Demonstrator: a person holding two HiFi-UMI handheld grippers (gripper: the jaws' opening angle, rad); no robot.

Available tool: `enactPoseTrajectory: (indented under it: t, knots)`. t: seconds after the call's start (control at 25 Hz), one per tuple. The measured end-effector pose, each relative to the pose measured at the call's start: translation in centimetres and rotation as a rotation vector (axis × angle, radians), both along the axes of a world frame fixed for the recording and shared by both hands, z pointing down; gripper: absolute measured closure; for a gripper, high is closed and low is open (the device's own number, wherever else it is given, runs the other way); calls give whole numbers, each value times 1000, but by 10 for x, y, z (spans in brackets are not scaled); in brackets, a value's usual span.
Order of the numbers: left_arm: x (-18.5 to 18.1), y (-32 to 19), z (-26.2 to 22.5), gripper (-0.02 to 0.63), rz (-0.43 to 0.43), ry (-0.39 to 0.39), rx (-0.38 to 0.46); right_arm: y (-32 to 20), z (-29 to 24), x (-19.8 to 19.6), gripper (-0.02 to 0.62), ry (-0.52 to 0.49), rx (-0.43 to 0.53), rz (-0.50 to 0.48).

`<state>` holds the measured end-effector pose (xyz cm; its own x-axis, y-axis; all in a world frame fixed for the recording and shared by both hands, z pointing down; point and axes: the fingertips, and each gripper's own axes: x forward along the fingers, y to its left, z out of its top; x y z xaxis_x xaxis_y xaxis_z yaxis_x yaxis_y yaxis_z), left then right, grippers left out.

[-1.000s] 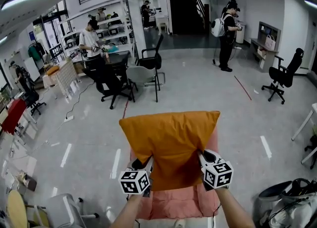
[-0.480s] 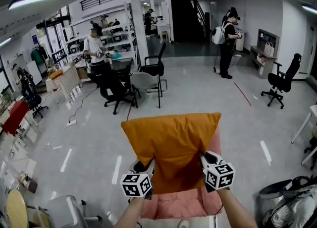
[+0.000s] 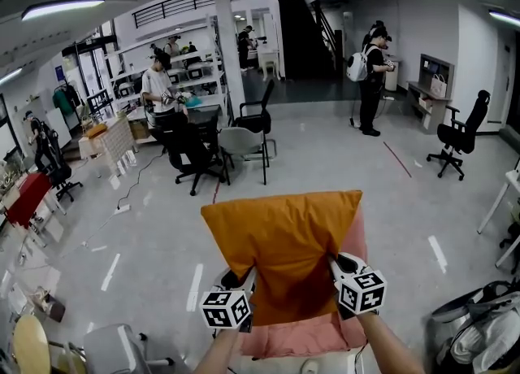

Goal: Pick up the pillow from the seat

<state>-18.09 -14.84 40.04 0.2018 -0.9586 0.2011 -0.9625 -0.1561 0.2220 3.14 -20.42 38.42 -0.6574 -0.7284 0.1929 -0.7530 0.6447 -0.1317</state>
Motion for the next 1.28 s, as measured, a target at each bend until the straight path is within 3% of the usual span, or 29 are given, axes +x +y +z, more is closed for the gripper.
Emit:
enactPoseTrajectory:
  t: [1.28]
  knots:
    - [-38,131,-21,430,76,55,66,148,-31,-35,569,-13,62,74]
